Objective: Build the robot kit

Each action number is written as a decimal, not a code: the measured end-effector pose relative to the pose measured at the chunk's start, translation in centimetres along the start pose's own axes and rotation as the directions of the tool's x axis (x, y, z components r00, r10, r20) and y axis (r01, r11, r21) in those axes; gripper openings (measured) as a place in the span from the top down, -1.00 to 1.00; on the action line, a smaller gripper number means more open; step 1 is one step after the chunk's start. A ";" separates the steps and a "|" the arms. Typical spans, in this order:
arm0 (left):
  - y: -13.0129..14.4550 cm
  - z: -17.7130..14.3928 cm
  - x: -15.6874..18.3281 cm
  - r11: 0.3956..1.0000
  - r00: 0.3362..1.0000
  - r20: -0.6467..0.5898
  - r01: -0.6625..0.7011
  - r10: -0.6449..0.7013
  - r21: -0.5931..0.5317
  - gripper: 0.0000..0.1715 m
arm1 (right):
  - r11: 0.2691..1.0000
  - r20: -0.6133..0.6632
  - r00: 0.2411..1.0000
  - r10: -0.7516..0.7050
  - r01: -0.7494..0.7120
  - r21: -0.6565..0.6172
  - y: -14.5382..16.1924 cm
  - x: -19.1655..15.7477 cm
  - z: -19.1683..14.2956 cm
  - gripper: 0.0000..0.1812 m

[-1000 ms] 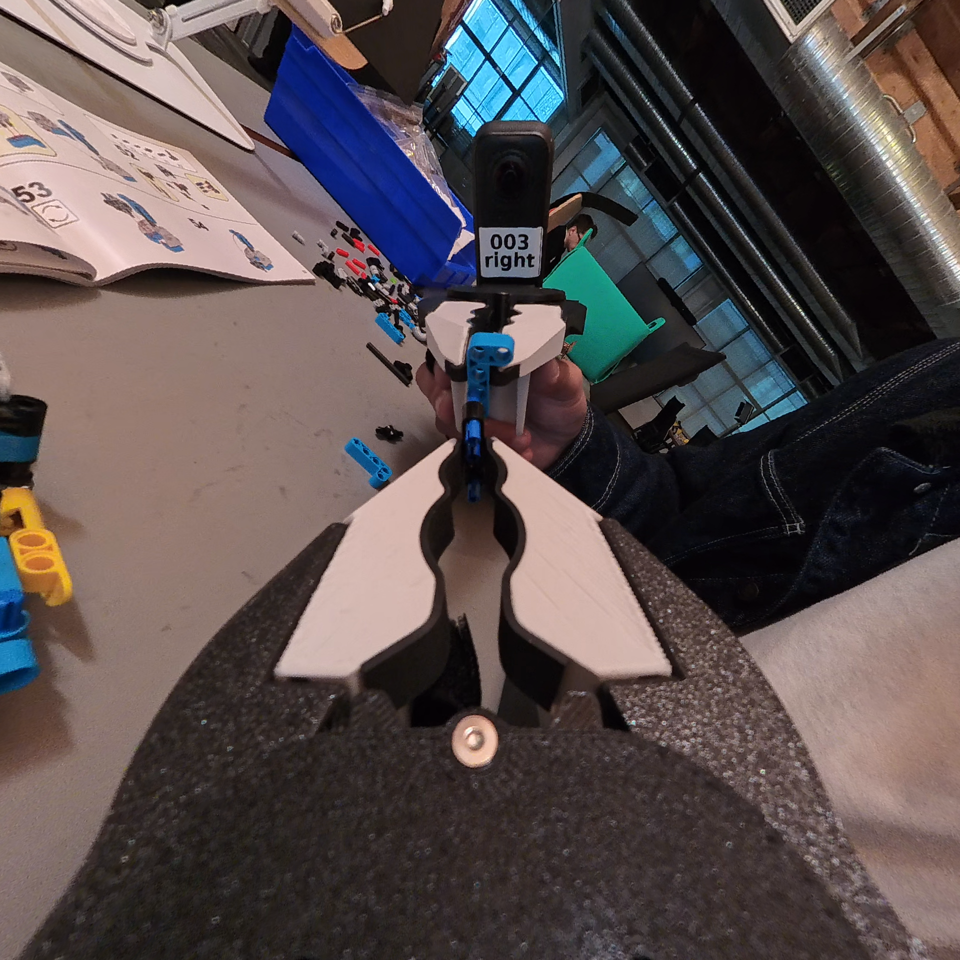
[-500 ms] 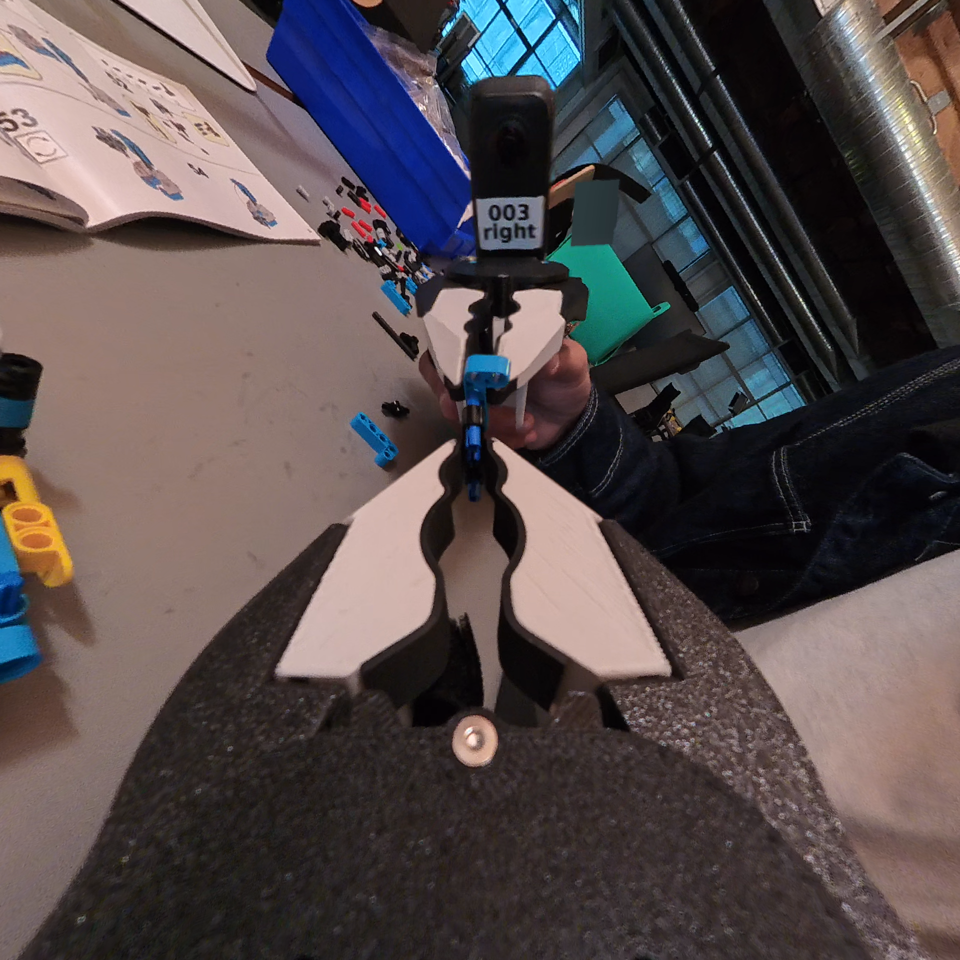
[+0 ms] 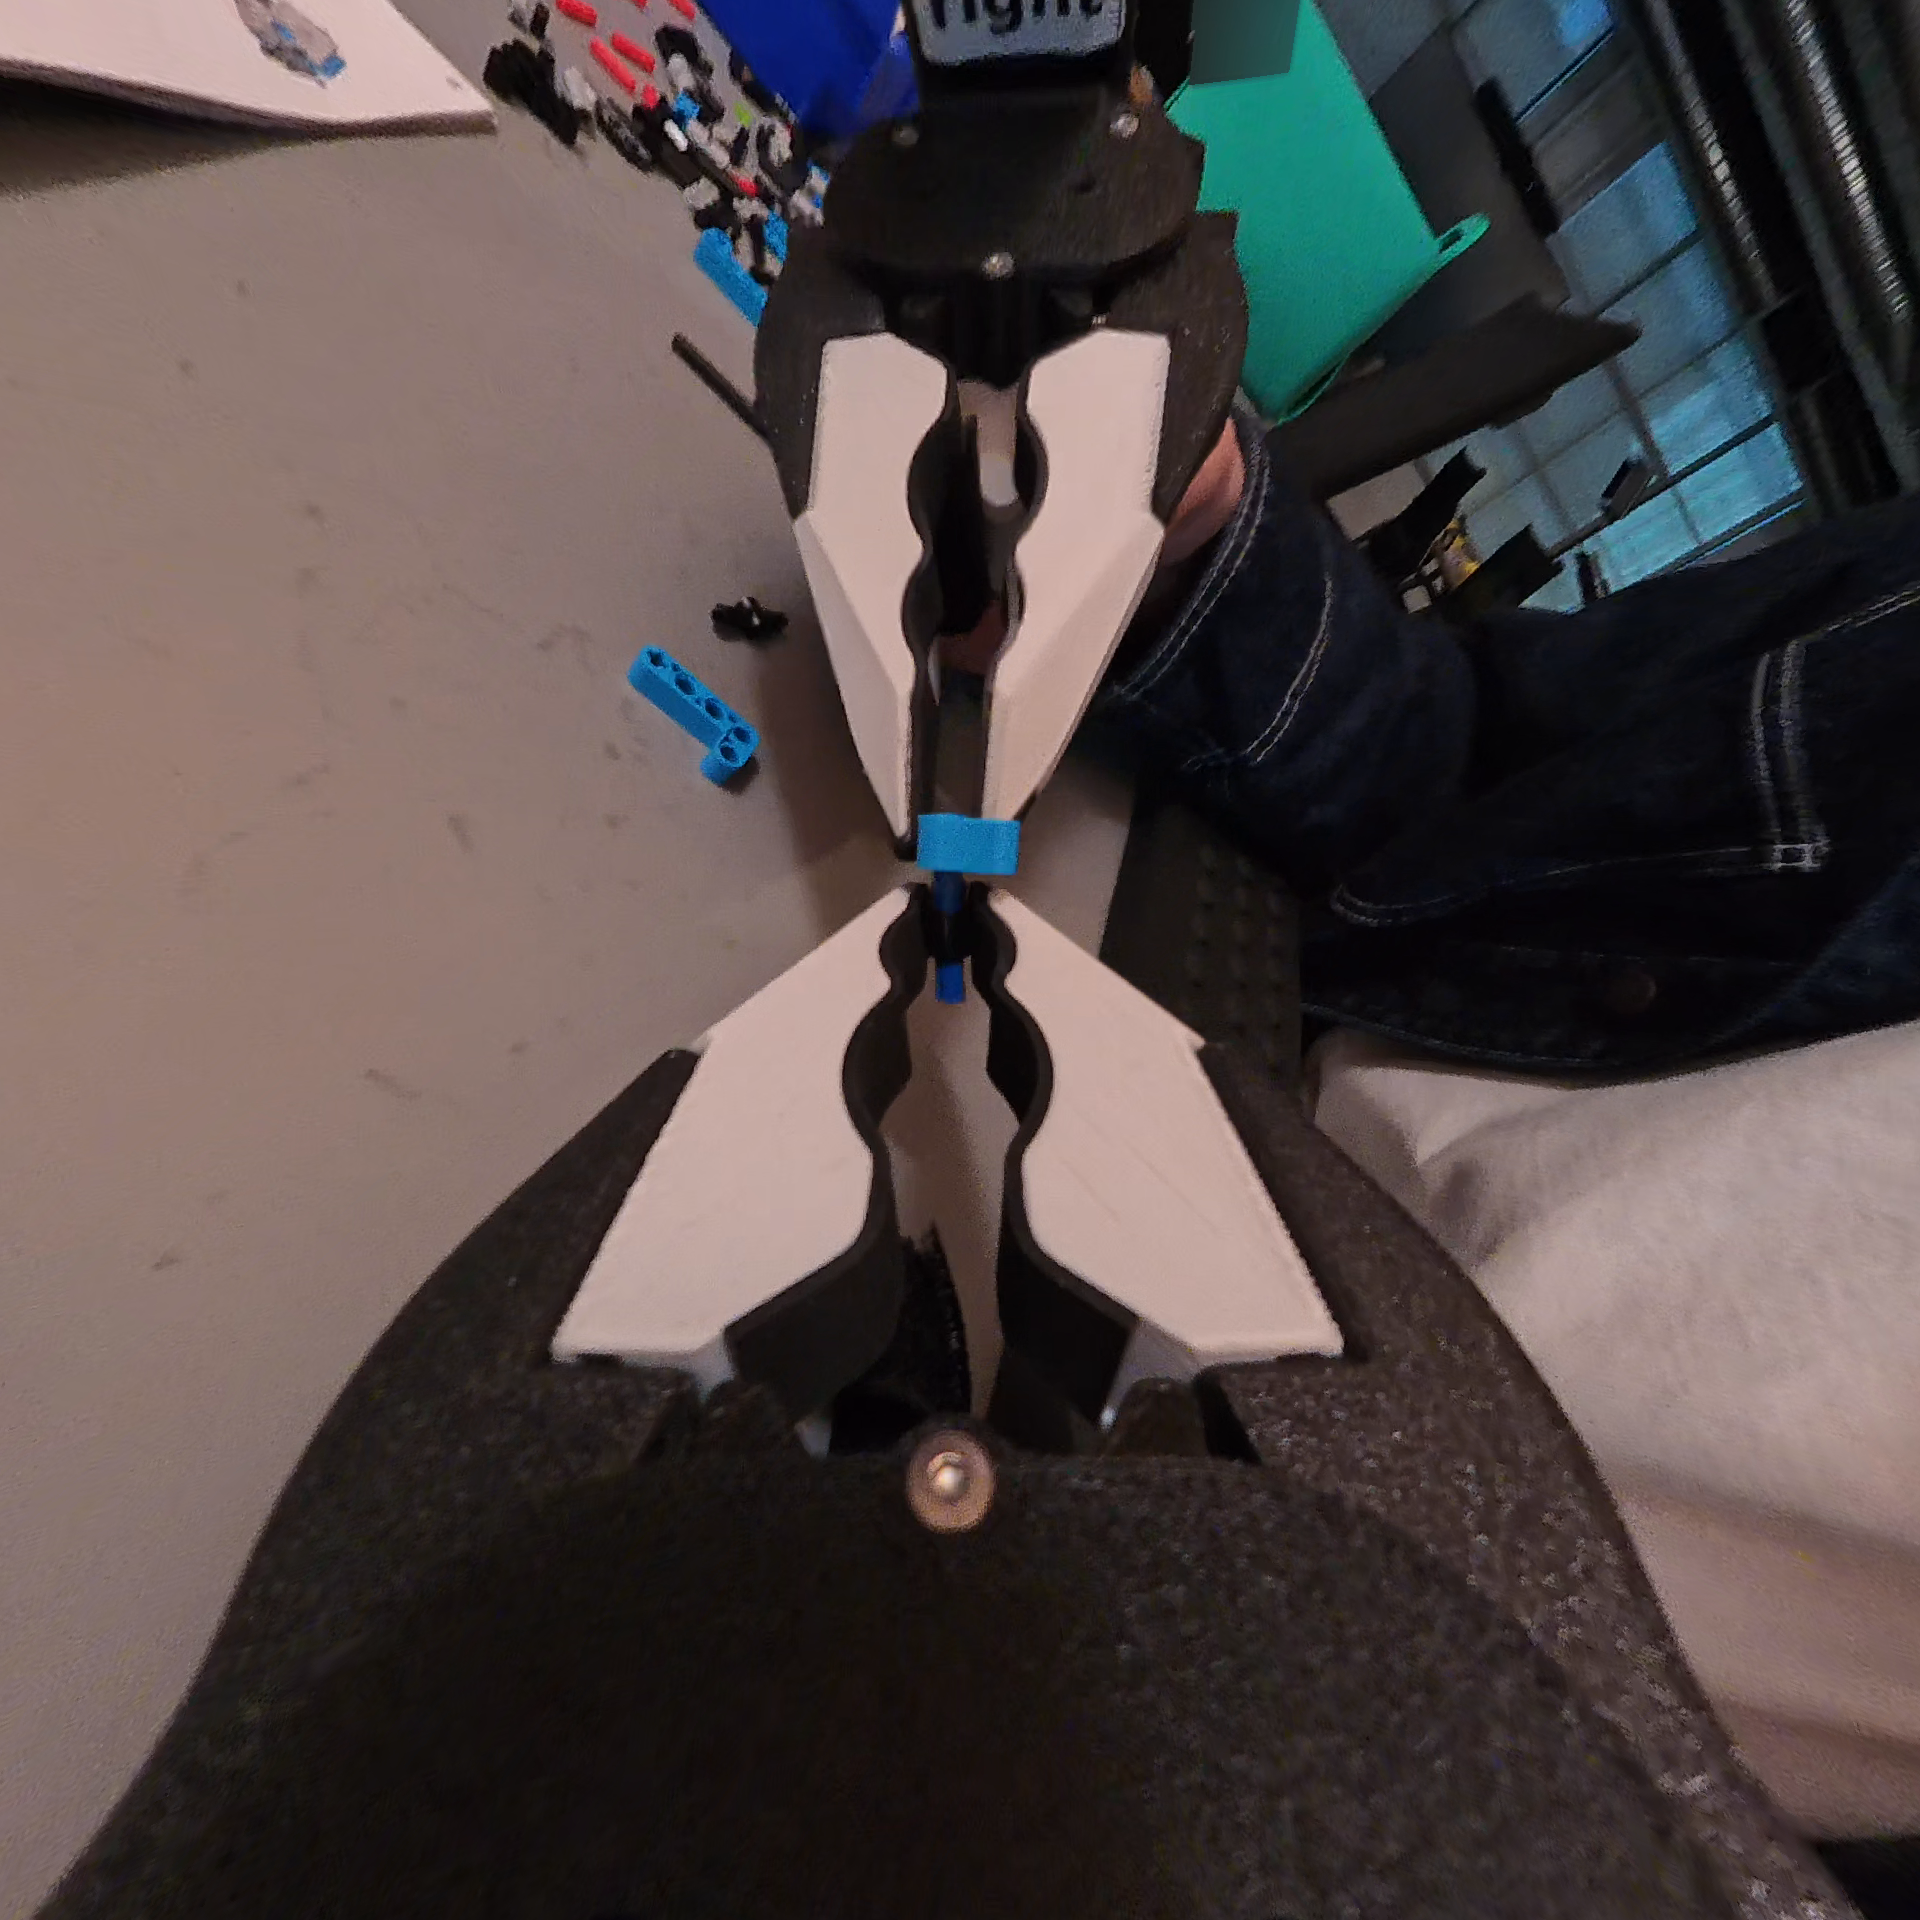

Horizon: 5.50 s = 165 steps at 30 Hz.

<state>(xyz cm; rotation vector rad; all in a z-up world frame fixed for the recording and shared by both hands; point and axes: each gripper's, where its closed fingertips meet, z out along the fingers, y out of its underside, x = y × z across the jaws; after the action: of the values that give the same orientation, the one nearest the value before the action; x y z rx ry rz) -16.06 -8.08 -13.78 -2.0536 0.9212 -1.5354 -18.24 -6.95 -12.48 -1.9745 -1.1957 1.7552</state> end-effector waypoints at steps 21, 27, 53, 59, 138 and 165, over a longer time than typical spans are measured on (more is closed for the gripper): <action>-2.8 -1.8 -1.9 0.981 0.990 0.136 -0.049 0.023 0.188 0.92 | 0.814 -0.377 0.820 -0.430 0.172 -0.555 6.3 2.7 -4.7 0.92; -2.8 -1.4 -1.1 0.974 0.981 0.155 -0.144 0.117 0.173 0.92 | 0.737 -0.412 0.768 -0.490 0.112 -0.667 8.0 3.4 -4.9 0.92; -5.4 -3.6 1.8 0.922 0.993 -0.001 -0.108 0.117 0.373 0.82 | 0.973 -0.089 0.985 -0.146 0.159 0.166 -2.7 -1.4 -1.3 0.93; -6.7 -5.4 1.6 0.882 0.996 -0.070 -0.015 0.054 0.470 0.81 | 0.966 -0.030 0.998 -0.061 0.066 0.249 -3.7 -1.7 -1.0 0.94; -4.0 -3.3 0.3 0.957 0.999 -0.034 0.006 0.004 0.291 0.94 | 0.970 -0.012 1.000 0.003 0.000 0.241 -3.3 -0.5 -1.2 0.94; -3.4 -2.8 -0.4 0.967 1.000 0.012 0.001 -0.004 0.253 0.95 | 0.981 -0.136 0.990 -0.043 0.067 0.183 -2.1 0.4 -0.8 0.93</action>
<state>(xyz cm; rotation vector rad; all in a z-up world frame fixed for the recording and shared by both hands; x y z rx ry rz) -17.89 -5.28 -10.95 -1.8811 0.6781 -1.5510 -18.43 -5.05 -11.22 -1.8964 -0.9945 1.6184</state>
